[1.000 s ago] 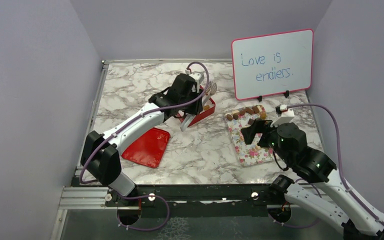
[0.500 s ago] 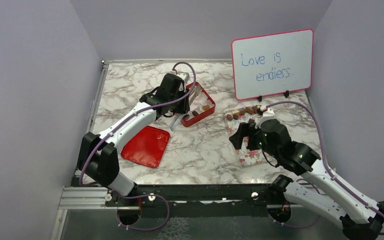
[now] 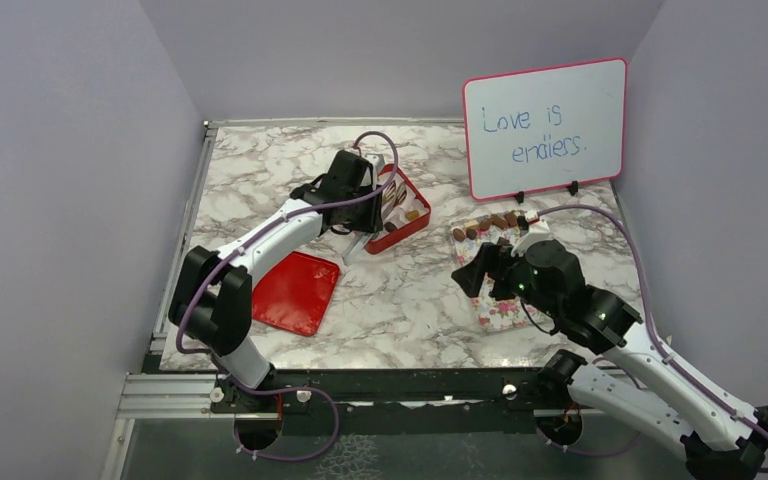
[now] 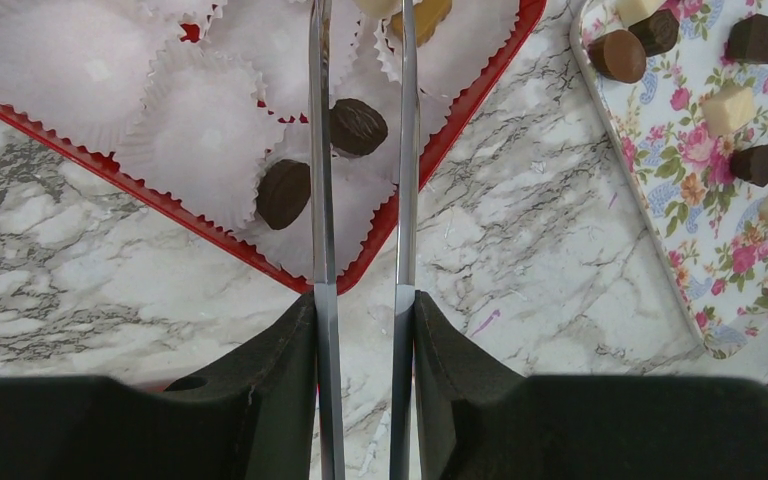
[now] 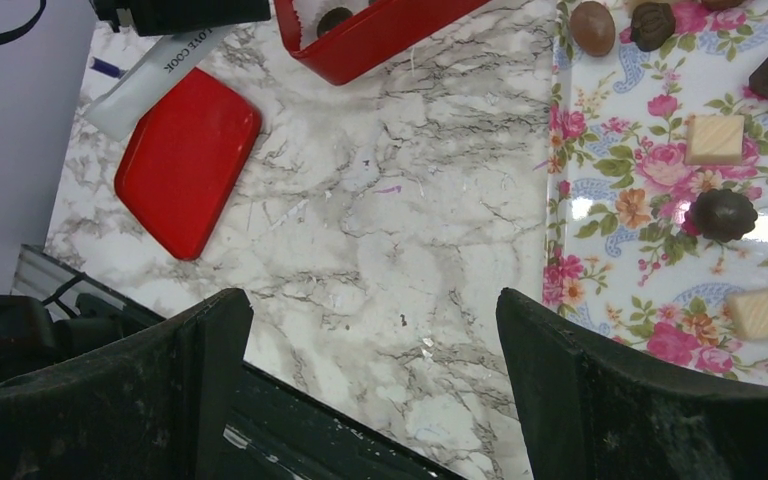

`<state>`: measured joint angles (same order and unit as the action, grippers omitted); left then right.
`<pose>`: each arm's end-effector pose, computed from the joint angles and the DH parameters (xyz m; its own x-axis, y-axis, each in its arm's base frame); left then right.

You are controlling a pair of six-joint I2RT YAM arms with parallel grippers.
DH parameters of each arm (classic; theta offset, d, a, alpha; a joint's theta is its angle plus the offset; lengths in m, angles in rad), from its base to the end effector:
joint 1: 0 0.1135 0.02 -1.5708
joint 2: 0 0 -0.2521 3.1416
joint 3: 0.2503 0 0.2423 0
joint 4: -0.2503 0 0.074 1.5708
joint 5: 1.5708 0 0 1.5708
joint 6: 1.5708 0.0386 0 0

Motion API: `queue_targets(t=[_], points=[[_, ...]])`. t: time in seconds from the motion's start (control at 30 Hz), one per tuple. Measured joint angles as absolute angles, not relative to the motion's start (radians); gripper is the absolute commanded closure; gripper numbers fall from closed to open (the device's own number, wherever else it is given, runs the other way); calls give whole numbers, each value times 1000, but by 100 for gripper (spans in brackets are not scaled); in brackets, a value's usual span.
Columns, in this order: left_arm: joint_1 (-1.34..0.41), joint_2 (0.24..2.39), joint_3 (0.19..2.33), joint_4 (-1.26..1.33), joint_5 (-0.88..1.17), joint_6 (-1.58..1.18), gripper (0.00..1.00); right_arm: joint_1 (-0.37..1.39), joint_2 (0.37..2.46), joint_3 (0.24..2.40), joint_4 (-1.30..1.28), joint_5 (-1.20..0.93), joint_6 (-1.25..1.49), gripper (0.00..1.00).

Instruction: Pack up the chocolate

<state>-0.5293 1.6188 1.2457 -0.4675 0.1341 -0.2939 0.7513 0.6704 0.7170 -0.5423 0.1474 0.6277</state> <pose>0.2973 -0.1799 0.2520 -0.7828 0.1253 -0.6096 0.3663 0.8846 -0.2886 0.1156 0.1002 0.2877 -0.6224 0.2136 -0.7530 -0.2659 0.8471 0.4601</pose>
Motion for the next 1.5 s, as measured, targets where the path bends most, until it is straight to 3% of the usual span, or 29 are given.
queue_targets(t=[0.43,0.8,1.5], points=[[-524,1710,1261,-443,158,-306,72,751,559,717,-543,144,603,2],[-524,1737,1287,-408,158,-310,62,751,588,734,-550,171,564,2],[-523,1629,1287,-406,160,-309,58,751,607,766,-575,169,575,2]])
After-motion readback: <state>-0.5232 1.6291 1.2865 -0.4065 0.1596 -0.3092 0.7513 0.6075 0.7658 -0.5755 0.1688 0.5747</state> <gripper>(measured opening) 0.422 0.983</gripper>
